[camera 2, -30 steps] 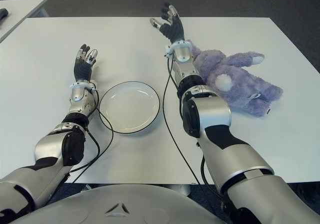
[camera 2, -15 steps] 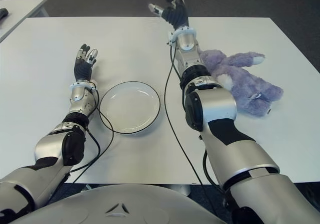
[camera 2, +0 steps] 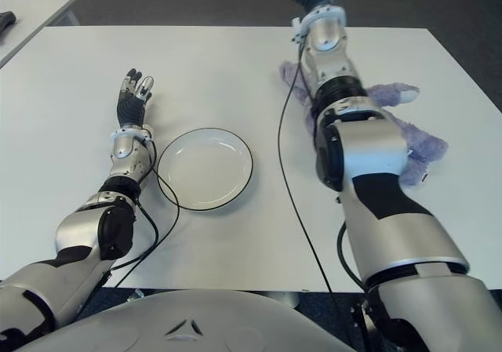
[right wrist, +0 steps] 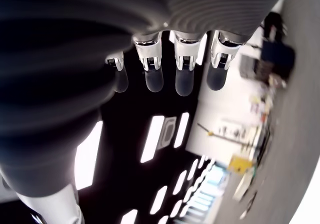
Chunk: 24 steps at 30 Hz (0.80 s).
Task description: Put the doll into the plate.
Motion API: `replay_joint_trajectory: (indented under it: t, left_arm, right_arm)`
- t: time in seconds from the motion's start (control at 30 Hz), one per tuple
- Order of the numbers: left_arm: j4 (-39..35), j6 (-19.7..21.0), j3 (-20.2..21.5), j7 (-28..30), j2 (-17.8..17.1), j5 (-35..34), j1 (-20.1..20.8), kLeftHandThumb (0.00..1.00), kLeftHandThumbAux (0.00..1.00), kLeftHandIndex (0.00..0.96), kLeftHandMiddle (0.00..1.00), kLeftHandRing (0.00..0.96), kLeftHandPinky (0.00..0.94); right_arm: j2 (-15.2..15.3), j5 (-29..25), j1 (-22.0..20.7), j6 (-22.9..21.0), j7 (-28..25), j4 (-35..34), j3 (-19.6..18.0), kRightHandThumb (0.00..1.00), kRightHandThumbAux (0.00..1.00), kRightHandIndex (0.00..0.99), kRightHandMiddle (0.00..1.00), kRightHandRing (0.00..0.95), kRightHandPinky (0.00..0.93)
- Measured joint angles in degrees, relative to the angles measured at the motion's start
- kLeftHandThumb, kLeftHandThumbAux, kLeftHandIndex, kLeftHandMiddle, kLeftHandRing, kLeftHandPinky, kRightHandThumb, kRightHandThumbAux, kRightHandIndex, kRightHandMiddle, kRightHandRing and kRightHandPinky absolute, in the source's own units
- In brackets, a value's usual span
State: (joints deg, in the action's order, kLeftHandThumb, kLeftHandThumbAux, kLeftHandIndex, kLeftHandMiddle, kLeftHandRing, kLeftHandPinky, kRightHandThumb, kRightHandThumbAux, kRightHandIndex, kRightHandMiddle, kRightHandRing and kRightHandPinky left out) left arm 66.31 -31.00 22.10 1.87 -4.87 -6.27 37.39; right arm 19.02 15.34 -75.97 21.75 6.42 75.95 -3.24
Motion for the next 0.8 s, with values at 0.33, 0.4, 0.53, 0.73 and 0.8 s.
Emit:
replay_joint_trajectory:
  t: [0.33,0.4,0.53,0.73,0.8]
  left_arm:
    - [0.0,0.0,0.2,0.0,0.0,0.0,0.0,0.0,0.567,0.023,0.066,0.046,0.036]
    - [0.0,0.0,0.3,0.0,0.0,0.0,0.0,0.0,0.566,0.023,0.064,0.045,0.034]
    - [0.0,0.0,0.5,0.0,0.0,0.0,0.0,0.0,0.566,0.021,0.063,0.045,0.03]
    - [0.0,0.1,0.9,0.0,0.0,0.0,0.0,0.0,0.564,0.019,0.065,0.043,0.021]
    - [0.0,0.1,1.1,0.0,0.0,0.0,0.0,0.0,0.561,0.018,0.064,0.041,0.019]
  right_arm:
    - [7.9,5.9,-2.5,-3.3,0.6,0.3,5.5,0.063,0.655,0.03,0.059,0.052,0.035]
    - [9.1,7.0,-2.9,-3.8,0.9,0.4,6.6,0.056,0.653,0.031,0.071,0.063,0.049]
    - [11.1,9.0,-3.7,-4.4,1.5,0.6,8.6,0.047,0.651,0.04,0.112,0.1,0.085]
    - [13.3,11.4,-4.2,-4.5,2.5,0.7,10.9,0.029,0.637,0.037,0.114,0.1,0.065]
    - [13.9,12.1,-4.2,-4.6,2.9,0.7,11.6,0.013,0.645,0.039,0.117,0.105,0.089]
